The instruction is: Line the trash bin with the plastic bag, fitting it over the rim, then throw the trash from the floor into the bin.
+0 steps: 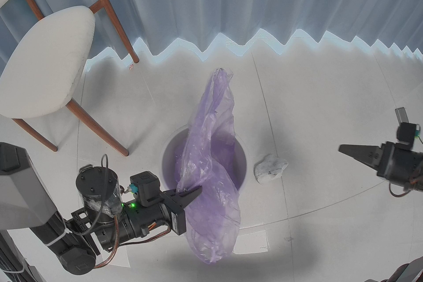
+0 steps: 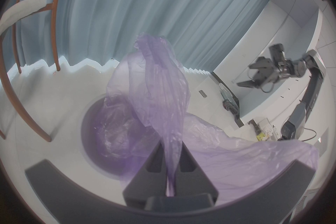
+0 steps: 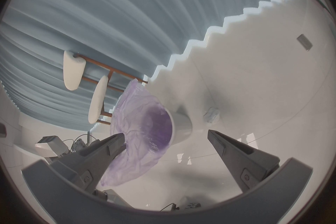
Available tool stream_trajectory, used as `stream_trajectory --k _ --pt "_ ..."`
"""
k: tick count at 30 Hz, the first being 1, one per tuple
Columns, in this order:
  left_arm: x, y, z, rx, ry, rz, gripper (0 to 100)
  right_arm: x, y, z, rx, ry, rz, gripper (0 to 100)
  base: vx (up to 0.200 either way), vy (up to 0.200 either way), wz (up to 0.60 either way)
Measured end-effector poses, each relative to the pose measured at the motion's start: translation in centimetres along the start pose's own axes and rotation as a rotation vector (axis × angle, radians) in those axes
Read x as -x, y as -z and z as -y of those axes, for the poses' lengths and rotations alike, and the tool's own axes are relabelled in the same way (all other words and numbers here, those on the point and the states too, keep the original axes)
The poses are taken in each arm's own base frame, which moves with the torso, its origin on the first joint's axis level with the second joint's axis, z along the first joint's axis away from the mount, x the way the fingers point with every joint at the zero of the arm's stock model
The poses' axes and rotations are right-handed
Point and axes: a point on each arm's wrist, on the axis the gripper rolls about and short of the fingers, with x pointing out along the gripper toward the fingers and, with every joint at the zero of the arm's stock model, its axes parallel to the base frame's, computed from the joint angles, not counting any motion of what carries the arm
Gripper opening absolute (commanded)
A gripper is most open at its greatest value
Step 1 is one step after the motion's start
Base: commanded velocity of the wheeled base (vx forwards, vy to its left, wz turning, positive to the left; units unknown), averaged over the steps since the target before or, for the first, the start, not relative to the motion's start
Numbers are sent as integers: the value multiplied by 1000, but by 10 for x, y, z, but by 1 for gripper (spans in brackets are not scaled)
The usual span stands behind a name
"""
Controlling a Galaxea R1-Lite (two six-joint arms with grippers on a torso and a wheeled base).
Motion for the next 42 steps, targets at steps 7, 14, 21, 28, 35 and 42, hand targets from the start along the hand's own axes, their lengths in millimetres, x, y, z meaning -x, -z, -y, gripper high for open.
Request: stream_trajectory --k 7,14,21,28,35,42 --pt "-4 21 20 -11 74 -67 0 -68 -14 -24 20 -101 -108 100 0 0 0" --pt "-12 45 29 -17 108 -124 0 -105 -6 -49 65 -197 -166 100 0 0 0" --pt "-13 52 30 -16 109 -153 0 -127 3 -55 104 -211 -131 100 0 0 0" --pt "-13 50 29 -17 106 -146 0 -132 17 -47 111 -172 -170 100 0 0 0" --pt "-12 50 30 -18 111 -144 0 -132 19 -46 177 -184 -165 100 0 0 0" --pt "-12 50 29 -18 108 -144 0 -130 16 -49 196 -261 -77 100 0 0 0"
